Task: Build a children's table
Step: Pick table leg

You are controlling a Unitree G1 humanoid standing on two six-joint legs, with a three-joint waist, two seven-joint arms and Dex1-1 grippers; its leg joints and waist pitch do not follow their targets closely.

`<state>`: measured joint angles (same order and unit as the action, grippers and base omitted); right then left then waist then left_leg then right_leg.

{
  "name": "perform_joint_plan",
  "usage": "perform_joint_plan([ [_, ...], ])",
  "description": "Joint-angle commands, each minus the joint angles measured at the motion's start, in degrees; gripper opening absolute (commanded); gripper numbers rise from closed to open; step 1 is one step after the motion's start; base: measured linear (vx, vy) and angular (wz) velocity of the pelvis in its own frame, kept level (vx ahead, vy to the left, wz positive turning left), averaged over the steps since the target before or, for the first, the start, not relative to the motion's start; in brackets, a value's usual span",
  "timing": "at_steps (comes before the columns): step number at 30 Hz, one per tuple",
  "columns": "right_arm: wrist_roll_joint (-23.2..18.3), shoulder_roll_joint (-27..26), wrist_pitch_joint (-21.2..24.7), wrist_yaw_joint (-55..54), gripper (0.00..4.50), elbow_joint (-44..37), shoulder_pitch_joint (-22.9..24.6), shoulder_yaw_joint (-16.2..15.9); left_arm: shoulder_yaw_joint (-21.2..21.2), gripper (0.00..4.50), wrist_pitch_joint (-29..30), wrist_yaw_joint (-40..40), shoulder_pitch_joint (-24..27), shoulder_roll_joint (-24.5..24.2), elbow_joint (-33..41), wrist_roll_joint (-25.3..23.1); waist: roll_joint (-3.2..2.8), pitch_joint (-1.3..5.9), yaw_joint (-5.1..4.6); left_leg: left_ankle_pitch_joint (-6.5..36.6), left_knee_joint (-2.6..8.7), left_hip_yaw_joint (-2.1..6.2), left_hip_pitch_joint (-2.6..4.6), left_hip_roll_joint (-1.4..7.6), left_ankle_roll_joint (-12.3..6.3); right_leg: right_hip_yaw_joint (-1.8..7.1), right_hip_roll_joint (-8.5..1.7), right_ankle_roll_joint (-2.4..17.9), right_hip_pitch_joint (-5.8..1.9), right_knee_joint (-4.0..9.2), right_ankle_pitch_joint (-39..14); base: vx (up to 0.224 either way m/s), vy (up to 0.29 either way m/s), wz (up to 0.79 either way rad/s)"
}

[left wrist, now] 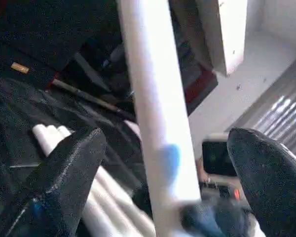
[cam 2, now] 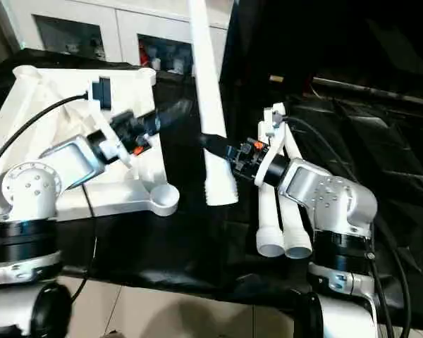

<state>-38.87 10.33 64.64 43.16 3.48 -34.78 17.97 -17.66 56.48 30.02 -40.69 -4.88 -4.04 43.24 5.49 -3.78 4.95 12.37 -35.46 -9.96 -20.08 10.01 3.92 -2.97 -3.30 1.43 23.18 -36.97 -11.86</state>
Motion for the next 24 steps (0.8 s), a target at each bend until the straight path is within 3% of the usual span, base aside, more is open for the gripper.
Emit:
perform_joint_plan([
  [1, -2.3, 1.4, 0.4, 1.6, 1.86, -2.5, 0.7, -0.1, -0.7, 4.5, 2.1, -2.1, -1.4, 1.3, 0.0, 2.1, -0.11, 4.02, 0.18, -0.8, 3.86, 0.69, 0.04, 2.8, -1.92, 3.14, -4.7, 11.8, -3.7, 4.45, -4.7, 0.0, 0.0, 0.0],
  [5, -3.8, 2.4, 0.6, 3.0, 1.86, -4.2, 1.7, -1.7, -1.4, 4.5, 3.2, -4.6, -2.2, 2.9, 0.4, 5.4, 0.02, 4.07, 0.42, -1.3, 3.82, 0.74, -0.1, 2.72, -1.89, 3.11, -4.74, 12.0, -3.88, 4.42, -3.7, 0.0, 0.0, 0.0],
  [12, -2.7, 3.6, -0.2, 3.5, 1.86, -5.5, 2.9, -4.9, -2.8, 4.5, 4.8, -5.7, -3.1, 4.2, 1.4, 7.8, 0.21, 3.99, 0.34, -1.6, 3.95, 0.9, -0.26, 2.73, -1.61, 2.98, -4.79, 10.6, -3.91, 4.67, -5.1, 0.0, 0.0, 0.0],
  [16, 0.4, 5.2, -3.3, 3.6, 1.86, -7.5, 3.6, -10.4, -1.4, 4.5, 5.3, -7.0, -2.6, 4.0, 1.9, 8.2, 0.14, 3.98, 0.34, -1.5, 3.94, 0.96, -0.27, 2.73, -1.23, 2.98, -4.79, 10.1, -3.94, 4.66, -4.9, 0.0, 0.0, 0.0],
  [17, 2.7, 5.2, -5.0, 2.4, 1.86, -8.7, 3.5, -12.8, -0.6, 4.5, 4.9, -7.6, -2.3, 3.8, 1.9, 7.1, -0.1, 4.02, 0.41, -1.4, 3.93, 1.03, -0.24, 2.81, -1.02, 2.98, -4.85, 9.9, -3.93, 4.68, -4.9, 0.0, 0.0, 0.0],
  [22, 8.8, 4.5, -8.4, -3.1, 1.86, -8.7, 2.3, -16.8, 1.4, 4.5, 4.6, -9.7, -2.0, 2.9, 2.1, 4.0, -0.43, 3.93, 0.18, -0.8, 4.12, 1.09, -0.09, 2.87, -0.05, 2.99, -4.75, 9.5, -3.71, 4.68, -5.0, 0.0, 0.0, 0.0],
  [24, 9.9, 4.2, -8.8, -4.7, 1.86, -9.2, 1.9, -18.3, 1.7, 4.14, 4.3, -10.9, -1.9, 2.7, 1.8, 2.7, -0.41, 3.93, 0.13, -0.3, 4.15, 1.1, -0.05, 2.86, 0.18, 3.04, -4.74, 9.5, -3.79, 4.62, -4.8, 0.0, 0.0, 0.0],
])
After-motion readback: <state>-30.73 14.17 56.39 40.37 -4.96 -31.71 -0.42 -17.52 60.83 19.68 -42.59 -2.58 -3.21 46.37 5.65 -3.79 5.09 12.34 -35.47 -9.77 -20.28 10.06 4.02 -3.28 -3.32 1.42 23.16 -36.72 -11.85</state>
